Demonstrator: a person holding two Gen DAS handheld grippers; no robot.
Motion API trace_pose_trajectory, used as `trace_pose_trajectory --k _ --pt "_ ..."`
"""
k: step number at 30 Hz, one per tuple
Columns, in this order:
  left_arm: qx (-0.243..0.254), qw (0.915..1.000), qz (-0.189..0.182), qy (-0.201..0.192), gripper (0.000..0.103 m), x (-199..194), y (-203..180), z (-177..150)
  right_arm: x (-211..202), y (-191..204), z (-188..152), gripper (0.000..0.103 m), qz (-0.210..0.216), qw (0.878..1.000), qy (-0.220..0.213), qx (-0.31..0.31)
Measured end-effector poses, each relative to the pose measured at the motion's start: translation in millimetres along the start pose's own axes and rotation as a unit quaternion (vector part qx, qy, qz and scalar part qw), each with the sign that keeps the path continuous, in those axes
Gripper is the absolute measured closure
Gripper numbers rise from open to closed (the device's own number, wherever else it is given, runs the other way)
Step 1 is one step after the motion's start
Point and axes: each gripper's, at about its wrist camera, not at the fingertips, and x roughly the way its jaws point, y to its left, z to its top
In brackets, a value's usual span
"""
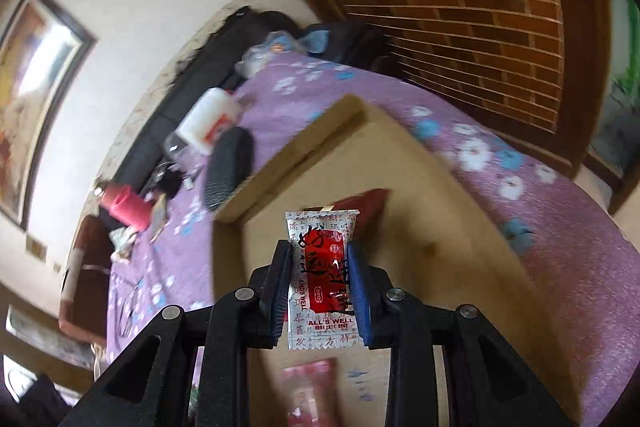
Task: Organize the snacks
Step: 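Open the left gripper to drop the clear green bag while the right drops the ALL IS WELL packet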
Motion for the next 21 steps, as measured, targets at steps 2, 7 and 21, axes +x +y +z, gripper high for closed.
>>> trace_pose_trajectory --k 2,7,21 --pt "0.01 0.9999 0.002 0.009 0.084 13.3 -9.5 -6.1 5.1 -6.4 2.0 0.074 -0.014 1.0 0.007 0.01" --pt "0.031 0.9993 0.001 0.021 0.084 26.3 -15.1 -15.3 16.2 -12.6 3.2 0.074 -0.028 0.999 0.026 0.024" --pt "0.029 0.9993 -0.002 0.023 0.084 29.2 -11.0 -20.9 26.6 -11.1 -0.3 0.071 -0.057 0.998 0.032 0.015"
